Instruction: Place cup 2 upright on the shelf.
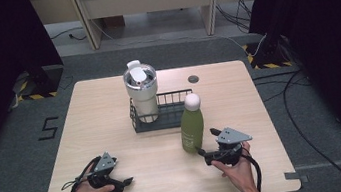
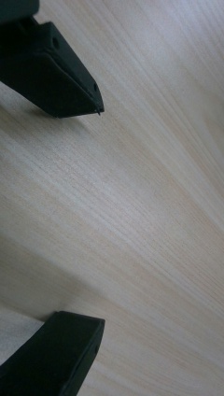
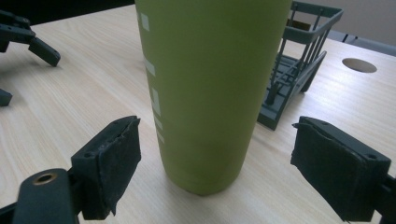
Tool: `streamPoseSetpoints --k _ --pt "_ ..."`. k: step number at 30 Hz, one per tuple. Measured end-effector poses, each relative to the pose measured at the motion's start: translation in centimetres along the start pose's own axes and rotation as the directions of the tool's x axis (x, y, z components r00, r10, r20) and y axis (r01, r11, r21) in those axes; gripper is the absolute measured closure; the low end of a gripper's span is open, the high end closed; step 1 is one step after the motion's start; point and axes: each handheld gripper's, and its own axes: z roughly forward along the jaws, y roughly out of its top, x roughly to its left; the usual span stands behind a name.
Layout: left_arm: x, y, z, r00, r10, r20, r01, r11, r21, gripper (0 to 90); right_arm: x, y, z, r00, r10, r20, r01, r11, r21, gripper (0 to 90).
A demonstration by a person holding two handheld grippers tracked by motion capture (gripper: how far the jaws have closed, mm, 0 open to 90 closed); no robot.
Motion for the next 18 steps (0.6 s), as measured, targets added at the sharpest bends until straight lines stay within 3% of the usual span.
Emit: streamPoseSetpoints --k 8,14,18 --pt "0.0 0.0 0.0 1.0000 0.000 0.000 0.000 1.0000 0.000 0.0 0.2 0.3 0.5 0.9999 0.000 -0.012 0.000 1.000 -0.014 15.2" --pt "0.0 0.0 0.0 1.0000 0.000 0.000 0.000 1.0000 0.000 0.0 0.4 1.3 1.7 0.9994 -0.029 -0.020 0.028 0.999 -0.026 15.1" --pt "0.0 0.0 0.0 1.0000 0.000 0.000 0.000 1.0000 0.000 0.0 0.4 1.7 2.6 0.9995 -0.023 -0.020 0.023 0.999 -0.035 14.6"
